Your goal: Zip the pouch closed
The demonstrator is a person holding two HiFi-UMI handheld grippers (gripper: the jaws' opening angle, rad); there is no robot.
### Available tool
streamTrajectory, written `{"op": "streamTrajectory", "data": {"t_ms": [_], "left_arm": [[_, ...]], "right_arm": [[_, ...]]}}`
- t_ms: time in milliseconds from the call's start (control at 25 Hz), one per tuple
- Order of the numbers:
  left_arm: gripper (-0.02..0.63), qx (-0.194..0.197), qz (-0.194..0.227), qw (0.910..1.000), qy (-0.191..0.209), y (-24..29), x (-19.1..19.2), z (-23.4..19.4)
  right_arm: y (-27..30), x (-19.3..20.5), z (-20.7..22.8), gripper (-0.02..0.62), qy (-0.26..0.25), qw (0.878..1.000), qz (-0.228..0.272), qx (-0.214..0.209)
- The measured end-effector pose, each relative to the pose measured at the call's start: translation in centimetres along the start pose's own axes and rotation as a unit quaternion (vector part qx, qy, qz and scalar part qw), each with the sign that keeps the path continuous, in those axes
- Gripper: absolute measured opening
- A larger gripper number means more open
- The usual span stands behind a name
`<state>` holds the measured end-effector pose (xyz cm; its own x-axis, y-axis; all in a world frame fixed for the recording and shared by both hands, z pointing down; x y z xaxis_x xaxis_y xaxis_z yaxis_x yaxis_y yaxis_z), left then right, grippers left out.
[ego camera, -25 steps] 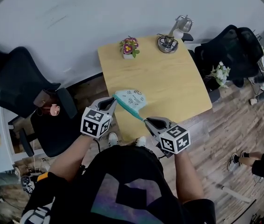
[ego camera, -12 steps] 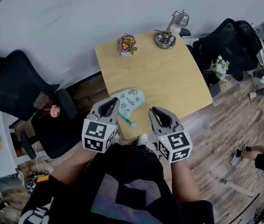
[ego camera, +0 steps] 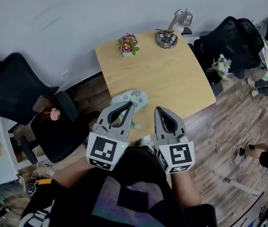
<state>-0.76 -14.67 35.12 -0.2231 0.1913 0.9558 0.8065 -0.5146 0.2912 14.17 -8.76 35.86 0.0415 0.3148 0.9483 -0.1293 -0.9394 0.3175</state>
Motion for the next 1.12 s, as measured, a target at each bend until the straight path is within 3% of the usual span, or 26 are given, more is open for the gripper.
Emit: {"op": "streamTrajectory", "data": {"t_ms": [240, 1120], "left_arm": [[0.012, 0.007, -0.01, 0.9999, -0.005, 0.0, 1.1, 0.3], [0.012, -0.011, -0.013, 0.9998, -0.013, 0.4, 1.2, -0.9]], "right_arm": [[0.5, 0.8, -0.5, 0.014, -0.001, 1.0, -0.006, 0.022], [1.8, 1.4, -0.1, 0.014, 0.006, 1.0, -0.018, 0.024]]}}
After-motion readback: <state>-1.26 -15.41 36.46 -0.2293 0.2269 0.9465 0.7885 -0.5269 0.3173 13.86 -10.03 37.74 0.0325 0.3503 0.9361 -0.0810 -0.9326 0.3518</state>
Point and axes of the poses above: the fingertips, and each gripper's own axes: y forward along the fingers, z to its right, x out of its underside, the point moved 8 cm from there along -y, backward along the fingers, and after that the axes turned 5 degrees about x, right-handed, at the moved point
